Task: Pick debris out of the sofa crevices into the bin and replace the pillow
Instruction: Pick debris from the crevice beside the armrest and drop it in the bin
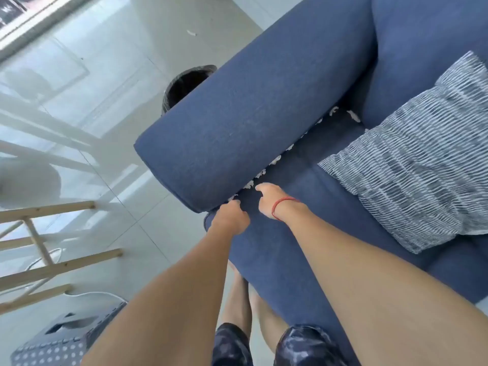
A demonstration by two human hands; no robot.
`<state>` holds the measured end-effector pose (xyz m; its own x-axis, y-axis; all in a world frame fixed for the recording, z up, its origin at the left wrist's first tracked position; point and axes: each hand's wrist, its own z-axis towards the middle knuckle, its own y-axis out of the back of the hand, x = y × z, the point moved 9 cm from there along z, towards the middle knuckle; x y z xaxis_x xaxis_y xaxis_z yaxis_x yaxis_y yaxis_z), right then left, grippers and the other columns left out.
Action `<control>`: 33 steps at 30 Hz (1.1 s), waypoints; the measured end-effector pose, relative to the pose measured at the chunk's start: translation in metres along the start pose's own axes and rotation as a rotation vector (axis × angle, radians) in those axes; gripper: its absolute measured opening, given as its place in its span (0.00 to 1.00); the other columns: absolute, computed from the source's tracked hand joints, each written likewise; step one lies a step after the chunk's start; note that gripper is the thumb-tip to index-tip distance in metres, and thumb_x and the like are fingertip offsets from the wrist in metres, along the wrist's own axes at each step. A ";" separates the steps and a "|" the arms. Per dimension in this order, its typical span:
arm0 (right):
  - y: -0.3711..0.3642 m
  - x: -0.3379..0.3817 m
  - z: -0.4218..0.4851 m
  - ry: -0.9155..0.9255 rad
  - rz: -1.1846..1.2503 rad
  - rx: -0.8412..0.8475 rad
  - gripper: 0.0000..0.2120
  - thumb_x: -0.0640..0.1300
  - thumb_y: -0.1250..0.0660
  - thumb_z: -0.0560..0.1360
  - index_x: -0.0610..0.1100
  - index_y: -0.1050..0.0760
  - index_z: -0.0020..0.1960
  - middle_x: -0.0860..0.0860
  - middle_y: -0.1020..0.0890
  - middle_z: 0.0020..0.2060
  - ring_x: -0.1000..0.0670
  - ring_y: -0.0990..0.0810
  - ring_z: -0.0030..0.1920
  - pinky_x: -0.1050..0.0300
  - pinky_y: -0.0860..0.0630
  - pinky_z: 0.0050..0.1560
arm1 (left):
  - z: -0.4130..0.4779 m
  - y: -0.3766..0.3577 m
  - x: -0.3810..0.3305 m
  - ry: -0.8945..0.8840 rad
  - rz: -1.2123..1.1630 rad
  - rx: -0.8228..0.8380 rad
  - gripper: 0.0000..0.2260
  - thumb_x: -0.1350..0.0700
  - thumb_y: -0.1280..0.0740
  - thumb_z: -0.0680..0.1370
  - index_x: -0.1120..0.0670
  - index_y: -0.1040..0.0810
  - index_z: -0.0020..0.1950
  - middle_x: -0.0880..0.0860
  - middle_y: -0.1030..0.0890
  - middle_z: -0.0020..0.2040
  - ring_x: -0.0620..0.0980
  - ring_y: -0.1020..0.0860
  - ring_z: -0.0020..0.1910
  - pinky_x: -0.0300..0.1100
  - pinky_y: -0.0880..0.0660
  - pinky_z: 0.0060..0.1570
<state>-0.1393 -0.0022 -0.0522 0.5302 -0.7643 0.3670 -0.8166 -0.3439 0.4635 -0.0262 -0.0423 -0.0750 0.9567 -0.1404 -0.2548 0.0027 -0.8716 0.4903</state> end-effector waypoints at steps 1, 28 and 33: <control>-0.003 0.002 0.007 0.006 -0.017 0.010 0.26 0.33 0.45 0.77 0.44 0.37 0.74 0.47 0.37 0.74 0.42 0.33 0.71 0.48 0.32 0.69 | 0.007 -0.004 0.004 0.016 -0.006 0.022 0.22 0.57 0.42 0.78 0.56 0.36 0.73 0.58 0.28 0.68 0.59 0.29 0.64 0.48 0.30 0.60; -0.017 0.012 0.086 0.106 -0.204 -0.121 0.18 0.39 0.37 0.75 0.43 0.26 0.65 0.44 0.27 0.66 0.42 0.29 0.66 0.50 0.26 0.60 | 0.066 -0.011 0.018 0.090 0.005 -0.048 0.24 0.52 0.38 0.77 0.50 0.35 0.74 0.53 0.31 0.72 0.57 0.33 0.71 0.48 0.34 0.69; 0.011 0.003 0.058 0.054 -0.147 -0.272 0.09 0.37 0.36 0.75 0.38 0.22 0.54 0.41 0.20 0.55 0.40 0.22 0.57 0.50 0.23 0.51 | 0.046 0.012 -0.007 0.019 0.063 -0.172 0.10 0.58 0.38 0.75 0.61 0.21 0.52 0.60 0.18 0.54 0.61 0.22 0.56 0.48 0.25 0.53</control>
<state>-0.1604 -0.0400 -0.0931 0.6552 -0.6848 0.3189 -0.6432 -0.2843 0.7110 -0.0466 -0.0733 -0.1059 0.9619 -0.1815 -0.2043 -0.0088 -0.7678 0.6406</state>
